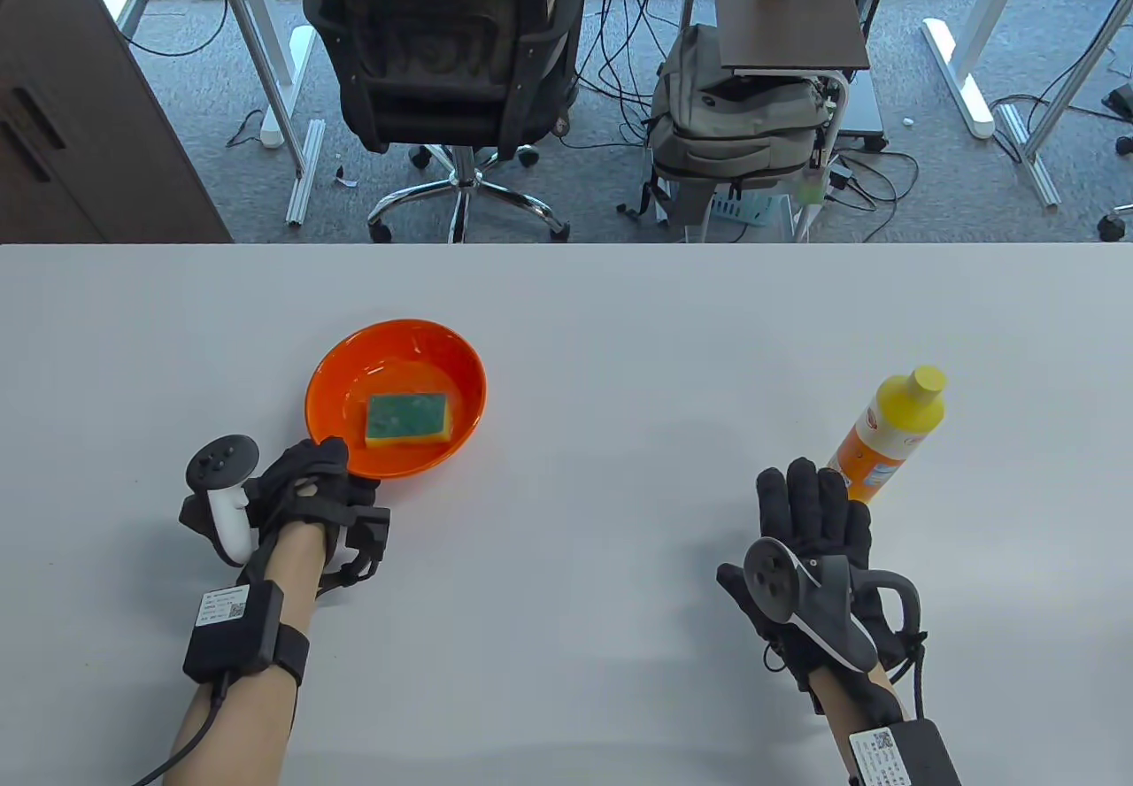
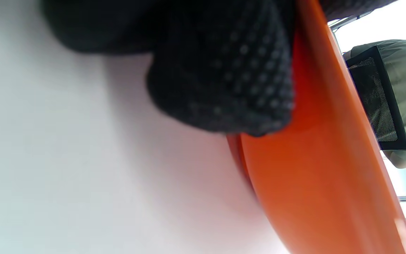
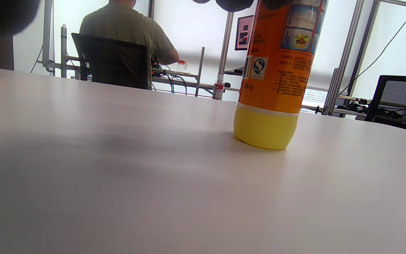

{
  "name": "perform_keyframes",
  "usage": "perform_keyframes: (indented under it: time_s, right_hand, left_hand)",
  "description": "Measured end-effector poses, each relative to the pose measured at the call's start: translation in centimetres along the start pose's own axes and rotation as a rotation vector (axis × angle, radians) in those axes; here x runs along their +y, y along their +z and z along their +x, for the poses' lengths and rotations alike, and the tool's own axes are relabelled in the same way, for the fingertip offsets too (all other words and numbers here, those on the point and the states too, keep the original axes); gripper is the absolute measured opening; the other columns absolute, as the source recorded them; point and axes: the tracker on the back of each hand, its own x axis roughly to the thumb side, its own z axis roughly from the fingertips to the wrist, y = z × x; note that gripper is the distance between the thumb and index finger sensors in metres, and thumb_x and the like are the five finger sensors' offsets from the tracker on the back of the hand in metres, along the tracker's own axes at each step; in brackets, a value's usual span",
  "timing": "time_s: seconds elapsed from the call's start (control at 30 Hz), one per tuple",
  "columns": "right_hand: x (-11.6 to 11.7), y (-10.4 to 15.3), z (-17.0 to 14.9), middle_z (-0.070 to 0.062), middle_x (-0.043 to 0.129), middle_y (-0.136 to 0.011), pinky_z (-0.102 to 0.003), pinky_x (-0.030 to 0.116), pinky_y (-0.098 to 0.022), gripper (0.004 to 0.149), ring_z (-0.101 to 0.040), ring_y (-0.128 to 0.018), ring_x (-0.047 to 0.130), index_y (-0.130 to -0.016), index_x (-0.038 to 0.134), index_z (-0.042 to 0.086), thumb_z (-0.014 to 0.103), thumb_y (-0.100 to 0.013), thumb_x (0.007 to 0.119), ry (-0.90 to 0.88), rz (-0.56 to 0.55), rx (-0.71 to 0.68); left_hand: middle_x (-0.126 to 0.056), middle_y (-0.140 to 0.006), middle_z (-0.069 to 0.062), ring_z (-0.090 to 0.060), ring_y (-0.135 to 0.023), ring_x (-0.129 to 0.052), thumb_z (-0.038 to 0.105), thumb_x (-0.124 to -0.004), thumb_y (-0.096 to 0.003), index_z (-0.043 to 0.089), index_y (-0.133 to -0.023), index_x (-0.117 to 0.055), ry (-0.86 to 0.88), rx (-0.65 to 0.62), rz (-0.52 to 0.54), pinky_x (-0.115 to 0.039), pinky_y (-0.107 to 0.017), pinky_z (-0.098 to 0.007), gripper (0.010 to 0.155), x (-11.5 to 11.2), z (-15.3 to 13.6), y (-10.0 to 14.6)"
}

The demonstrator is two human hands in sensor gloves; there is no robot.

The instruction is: Squeeze dish soap on sponge and spread

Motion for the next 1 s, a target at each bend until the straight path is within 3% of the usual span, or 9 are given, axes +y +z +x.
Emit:
perform_keyframes:
  time_s: [0.27, 0.6, 1.0]
  right_hand:
    - [0.0, 0.0, 0.0, -0.004, 0.02, -0.117, -0.057, 0.039, -0.081, 0.102, -0.037, -0.11, 0.034, -0.106, 0.019, 0.031, 0.074, -0.03, 0.073, -0.007, -0.003, -0.004]
    - [0.0, 0.1, -0.1, -0.004, 0.021, -0.117, -0.057, 0.039, -0.081, 0.103, -0.037, -0.11, 0.034, -0.106, 0.019, 0.031, 0.073, -0.03, 0.074, -0.022, -0.006, -0.009]
    - [0.0, 0.3, 0.2, -0.004, 0.02, -0.117, -0.057, 0.039, -0.081, 0.103, -0.038, -0.11, 0.034, -0.106, 0.019, 0.031, 0.073, -0.03, 0.074, -0.013, 0.007, -0.021]
  left_hand:
    - [-0.107, -0.036, -0.006, -0.015, -0.008, -0.107, 0.043, -0.074, -0.0404, 0.004, -0.086, -0.077, -0.053, -0.083, -0.121, -0.094, -0.01, -0.03, 0.06, -1.6, 0.7, 1.8]
    - [-0.107, -0.035, -0.007, -0.015, -0.006, -0.107, 0.043, -0.076, -0.0397, 0.004, -0.085, -0.079, -0.189, -0.187, -0.289, -0.093, -0.008, -0.03, 0.06, -5.9, 1.3, 5.2]
    - [-0.107, -0.035, -0.007, -0.016, -0.006, -0.107, 0.042, -0.076, -0.0398, 0.003, -0.085, -0.079, -0.282, -0.257, -0.421, -0.093, -0.008, -0.031, 0.06, -8.8, 0.8, 6.9]
